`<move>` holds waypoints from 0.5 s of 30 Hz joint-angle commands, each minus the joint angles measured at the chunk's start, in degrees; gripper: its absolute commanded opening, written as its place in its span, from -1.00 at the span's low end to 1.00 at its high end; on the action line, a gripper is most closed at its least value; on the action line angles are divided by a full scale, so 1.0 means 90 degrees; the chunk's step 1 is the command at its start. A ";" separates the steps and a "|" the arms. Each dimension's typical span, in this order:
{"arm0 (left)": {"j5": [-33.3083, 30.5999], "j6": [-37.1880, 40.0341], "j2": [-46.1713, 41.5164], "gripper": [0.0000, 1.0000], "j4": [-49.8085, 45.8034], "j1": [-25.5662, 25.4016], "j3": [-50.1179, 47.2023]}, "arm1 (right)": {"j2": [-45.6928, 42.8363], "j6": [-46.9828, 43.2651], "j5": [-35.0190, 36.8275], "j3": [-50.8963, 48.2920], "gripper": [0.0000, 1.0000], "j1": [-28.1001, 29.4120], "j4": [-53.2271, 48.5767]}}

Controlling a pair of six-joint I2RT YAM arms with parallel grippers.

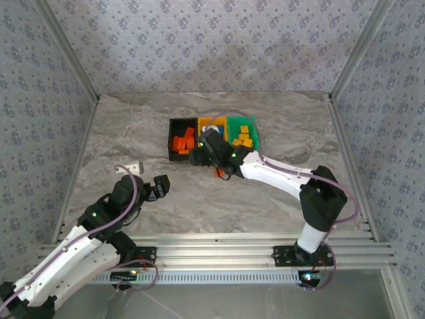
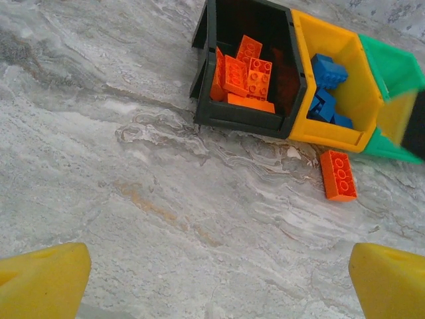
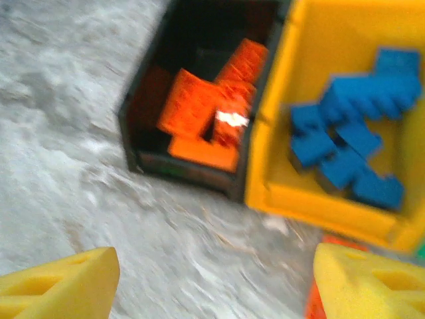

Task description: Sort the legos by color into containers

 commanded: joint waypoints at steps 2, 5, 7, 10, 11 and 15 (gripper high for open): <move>-0.0045 -0.0076 0.0026 0.99 0.0170 0.0043 -0.0088 | 0.0184 0.0639 0.0326 -0.0567 0.60 -0.0105 -0.0762; -0.0039 -0.0089 0.0025 0.99 0.0189 0.0047 -0.0108 | 0.0599 0.0554 0.0240 -0.0481 0.60 -0.0211 -0.0700; -0.0024 -0.0077 0.0025 0.99 0.0163 0.0045 -0.0109 | 0.0905 0.0284 0.0275 -0.0159 0.60 -0.0248 -0.0736; -0.0038 -0.0075 0.0016 0.99 0.0112 0.0051 -0.0099 | 0.1301 0.0155 0.0303 0.0108 0.59 -0.0348 -0.0757; -0.0035 -0.0073 0.0015 0.99 0.0106 0.0048 -0.0107 | 0.1439 0.0141 0.0297 0.0197 0.57 -0.0389 -0.0782; -0.0042 -0.0078 0.0015 0.99 0.0131 0.0052 -0.0135 | 0.1755 0.0100 0.0284 0.0365 0.43 -0.0569 -0.0783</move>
